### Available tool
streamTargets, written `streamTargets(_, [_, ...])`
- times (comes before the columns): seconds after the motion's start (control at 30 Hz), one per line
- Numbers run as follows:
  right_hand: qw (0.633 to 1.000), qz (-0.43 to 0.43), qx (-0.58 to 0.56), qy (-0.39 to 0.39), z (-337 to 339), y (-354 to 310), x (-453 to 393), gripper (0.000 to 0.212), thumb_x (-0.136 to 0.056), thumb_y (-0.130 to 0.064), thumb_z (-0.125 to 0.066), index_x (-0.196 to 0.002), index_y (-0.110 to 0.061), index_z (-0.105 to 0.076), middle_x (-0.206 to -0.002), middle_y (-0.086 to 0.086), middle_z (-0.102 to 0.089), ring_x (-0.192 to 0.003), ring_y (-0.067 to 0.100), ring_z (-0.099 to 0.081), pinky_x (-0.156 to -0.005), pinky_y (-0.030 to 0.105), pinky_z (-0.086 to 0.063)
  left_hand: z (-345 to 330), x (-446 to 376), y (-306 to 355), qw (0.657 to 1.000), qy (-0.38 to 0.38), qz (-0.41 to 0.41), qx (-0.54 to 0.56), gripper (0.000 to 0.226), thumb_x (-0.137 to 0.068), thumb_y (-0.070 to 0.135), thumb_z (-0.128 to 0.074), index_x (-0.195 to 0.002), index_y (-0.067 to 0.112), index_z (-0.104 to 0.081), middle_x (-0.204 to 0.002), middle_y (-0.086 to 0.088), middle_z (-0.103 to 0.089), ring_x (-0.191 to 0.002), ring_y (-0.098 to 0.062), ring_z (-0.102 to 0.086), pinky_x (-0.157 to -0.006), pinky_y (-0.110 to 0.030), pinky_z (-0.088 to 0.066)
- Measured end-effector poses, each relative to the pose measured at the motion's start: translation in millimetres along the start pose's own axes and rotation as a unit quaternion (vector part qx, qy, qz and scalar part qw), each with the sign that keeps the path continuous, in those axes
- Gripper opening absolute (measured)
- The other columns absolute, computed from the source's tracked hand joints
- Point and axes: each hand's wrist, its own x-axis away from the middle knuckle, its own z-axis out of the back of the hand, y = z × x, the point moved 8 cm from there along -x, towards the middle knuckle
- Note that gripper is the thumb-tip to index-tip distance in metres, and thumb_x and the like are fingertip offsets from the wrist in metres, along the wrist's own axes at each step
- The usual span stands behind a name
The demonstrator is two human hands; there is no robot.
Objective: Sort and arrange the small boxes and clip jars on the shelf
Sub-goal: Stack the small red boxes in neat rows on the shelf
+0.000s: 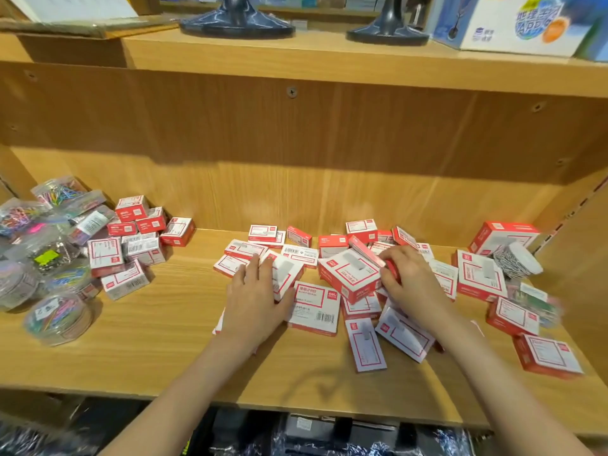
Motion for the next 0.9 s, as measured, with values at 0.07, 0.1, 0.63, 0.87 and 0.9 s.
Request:
streamTargets(0.07, [0.999,0.002,-0.032,-0.009,1,0,0,0.028,-0.091,-0.016,-0.052,-0.118,-0.010,-0.055,-0.122,0.007,-0.050,-0.112,0.020,-0.044,-0.083,0.019,-0.026,6,7,9,0.998,0.055,-0.039,0.013,0.066,-0.080,0.053,-0.035,-0.128,0.009,-0.048,-0.136,-0.016,-0.045,-0.118,-0.037,-0.045,-0.097,-0.048,-0.034])
streamTargets(0.1, [0.999,0.006,-0.052,-0.014,4,0,0,0.029,-0.090,-0.017,-0.054,-0.119,-0.011,-0.055,-0.122,0.006,-0.051,-0.112,0.020,-0.046,-0.082,0.019,-0.027,10,8,12,0.995,0.080,-0.054,0.011,0.061,-0.078,0.050,-0.035,-0.117,0.008,-0.056,-0.127,-0.017,-0.053,-0.109,-0.038,-0.051,-0.093,-0.050,-0.038])
streamTargets(0.63, [0.959,-0.239,0.129,-0.075,101,155,87,0.057,-0.082,-0.039,-0.063,-0.132,-0.019,-0.044,-0.136,0.013,-0.038,-0.123,0.034,-0.031,-0.100,0.041,-0.030,1,18,162,0.918,0.036,-0.387,0.077,0.045,-0.087,0.034,-0.039,-0.125,0.013,-0.051,-0.130,-0.008,-0.050,-0.120,-0.020,-0.036,-0.103,-0.034,-0.021])
streamTargets(0.87, [0.956,-0.243,0.140,-0.083,90,157,133,0.059,-0.085,-0.050,-0.055,-0.134,-0.020,-0.040,-0.119,0.010,-0.053,-0.111,0.028,-0.051,-0.084,0.033,-0.040,-18,19,195,0.921,0.030,-0.383,0.064,0.045,-0.085,0.036,-0.036,-0.121,0.015,-0.054,-0.119,-0.001,-0.058,-0.113,-0.016,-0.036,-0.095,-0.042,-0.033])
streamTargets(0.9, [0.962,-0.238,0.118,-0.064,90,152,131,0.051,-0.085,-0.047,-0.058,-0.127,-0.020,-0.046,-0.118,0.008,-0.057,-0.109,0.026,-0.053,-0.081,0.033,-0.041,-21,20,197,0.922,0.027,-0.384,0.041,0.046,-0.084,0.037,-0.035,-0.118,0.016,-0.057,-0.115,0.001,-0.060,-0.114,-0.016,-0.035,-0.094,-0.043,-0.035])
